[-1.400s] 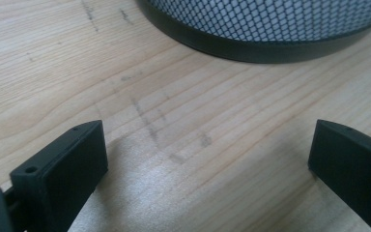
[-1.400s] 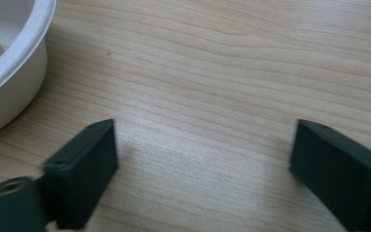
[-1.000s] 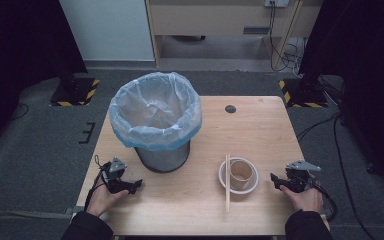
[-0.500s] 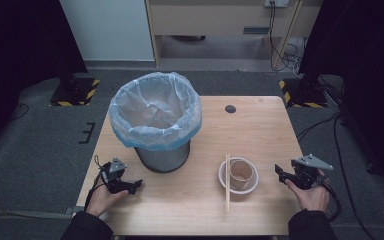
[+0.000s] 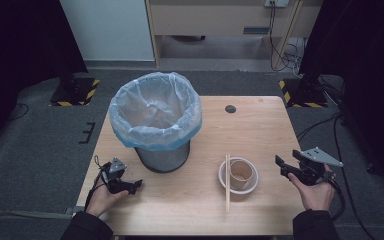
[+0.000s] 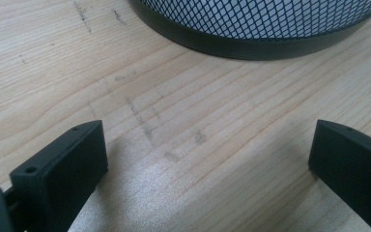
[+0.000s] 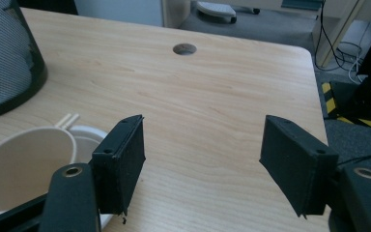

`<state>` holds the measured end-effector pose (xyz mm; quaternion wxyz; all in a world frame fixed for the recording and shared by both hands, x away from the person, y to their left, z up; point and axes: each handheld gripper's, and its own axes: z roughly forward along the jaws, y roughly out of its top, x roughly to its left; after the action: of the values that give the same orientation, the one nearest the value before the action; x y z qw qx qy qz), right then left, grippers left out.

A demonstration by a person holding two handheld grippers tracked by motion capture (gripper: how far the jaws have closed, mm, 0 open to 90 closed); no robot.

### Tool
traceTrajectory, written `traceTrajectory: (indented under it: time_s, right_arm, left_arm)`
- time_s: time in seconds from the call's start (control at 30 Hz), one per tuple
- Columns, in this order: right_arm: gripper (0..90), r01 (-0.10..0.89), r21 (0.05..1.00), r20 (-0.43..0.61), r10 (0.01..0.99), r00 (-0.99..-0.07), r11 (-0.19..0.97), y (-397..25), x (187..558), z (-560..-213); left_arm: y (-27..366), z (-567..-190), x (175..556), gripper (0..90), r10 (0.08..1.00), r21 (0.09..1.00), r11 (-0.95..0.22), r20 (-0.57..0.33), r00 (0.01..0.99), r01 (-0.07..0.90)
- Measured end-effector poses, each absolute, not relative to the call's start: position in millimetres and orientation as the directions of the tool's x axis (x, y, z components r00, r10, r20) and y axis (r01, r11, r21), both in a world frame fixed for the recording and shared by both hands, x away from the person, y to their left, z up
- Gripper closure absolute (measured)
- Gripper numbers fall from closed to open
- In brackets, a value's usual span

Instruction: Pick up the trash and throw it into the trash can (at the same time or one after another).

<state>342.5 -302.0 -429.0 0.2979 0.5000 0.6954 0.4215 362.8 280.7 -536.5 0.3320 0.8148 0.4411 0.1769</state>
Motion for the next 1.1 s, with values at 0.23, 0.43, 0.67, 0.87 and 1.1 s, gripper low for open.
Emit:
traceTrajectory:
  time_s: [0.23, 0.43, 0.67, 0.87, 1.1]
  right_arm:
    - [33.6, 0.387, 0.912, 0.006, 0.937, -0.350, 0.138, -291.1, 345.5, -399.5]
    - [33.4, 0.350, 0.927, 0.009, 0.926, -0.378, 0.134, -278.1, 352.7, -380.3]
    - [35.8, 0.339, 0.929, 0.010, 0.907, -0.422, 0.148, -260.7, 362.1, -375.5]
    - [38.9, 0.386, 0.904, 0.010, 0.894, -0.448, 0.183, -248.9, 367.8, -396.8]
    - [42.4, 0.439, 0.873, 0.017, 0.884, -0.466, 0.214, -240.1, 371.0, -417.8]
  left_arm:
    - [280.0, -536.4, 362.3, 0.0, 0.839, 0.696, -0.388, -0.004, 0.543, 0.604]
    - [279.7, -536.4, 361.9, 0.0, 0.841, 0.696, -0.387, -0.003, 0.542, 0.605]
    - [279.7, -536.4, 362.0, 0.0, 0.841, 0.696, -0.387, -0.004, 0.542, 0.605]
    - [279.8, -536.3, 362.0, 0.0, 0.841, 0.696, -0.386, -0.005, 0.542, 0.606]
    - [279.8, -536.3, 362.0, 0.0, 0.841, 0.696, -0.386, -0.005, 0.541, 0.606]
